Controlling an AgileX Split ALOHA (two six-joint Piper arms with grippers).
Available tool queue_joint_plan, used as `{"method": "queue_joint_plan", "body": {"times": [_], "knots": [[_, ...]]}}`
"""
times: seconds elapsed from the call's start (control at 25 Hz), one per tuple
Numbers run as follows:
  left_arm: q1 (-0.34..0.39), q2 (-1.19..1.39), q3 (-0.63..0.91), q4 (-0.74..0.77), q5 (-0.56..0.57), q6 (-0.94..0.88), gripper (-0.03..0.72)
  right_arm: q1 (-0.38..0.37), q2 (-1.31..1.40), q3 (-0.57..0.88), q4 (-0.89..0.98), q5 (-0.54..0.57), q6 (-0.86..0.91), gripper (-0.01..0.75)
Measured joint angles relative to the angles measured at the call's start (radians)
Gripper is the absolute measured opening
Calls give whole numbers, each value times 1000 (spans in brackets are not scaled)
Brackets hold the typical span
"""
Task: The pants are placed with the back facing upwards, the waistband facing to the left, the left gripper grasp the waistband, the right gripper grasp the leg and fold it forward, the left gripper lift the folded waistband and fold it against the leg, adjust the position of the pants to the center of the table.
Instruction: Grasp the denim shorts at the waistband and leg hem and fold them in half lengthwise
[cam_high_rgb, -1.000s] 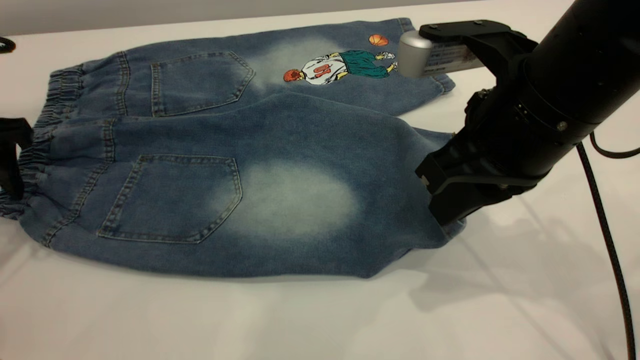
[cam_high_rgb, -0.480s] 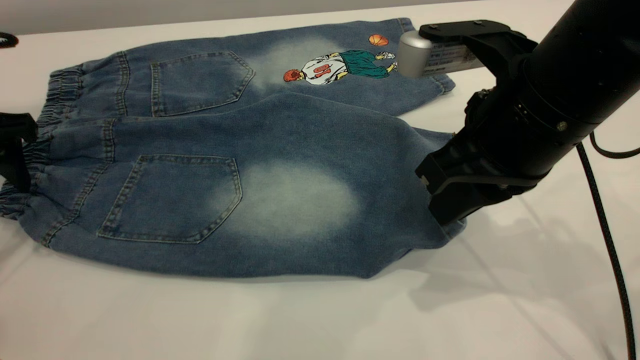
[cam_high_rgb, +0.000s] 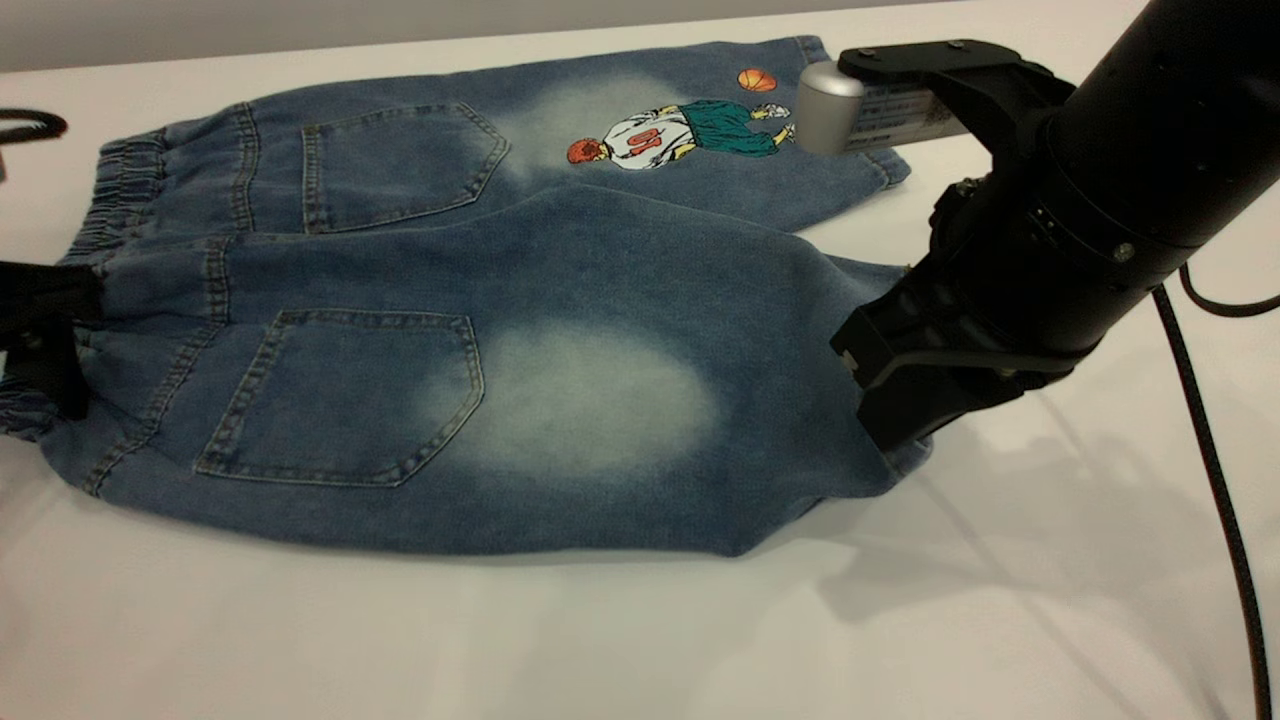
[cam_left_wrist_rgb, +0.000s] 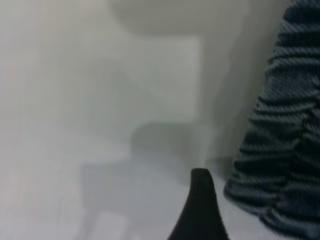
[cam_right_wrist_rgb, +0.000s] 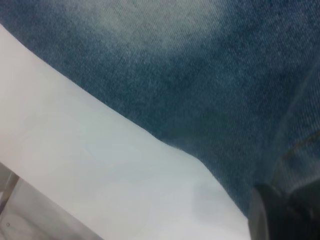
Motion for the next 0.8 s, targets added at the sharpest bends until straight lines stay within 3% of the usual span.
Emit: {"method": "queue_joint_plan", "body": {"times": [0.32,0.68,0.8], "knots": [[0,30,-1,-20,-33,2,489,0,0,0,1,0,0,13],[-2,31,-2,-31,-61,0,141,0,0,0,1,0,2,13],[-1,10,-2,-35,-12,7,135,0,-1,-1,1,0,2,13]]}}
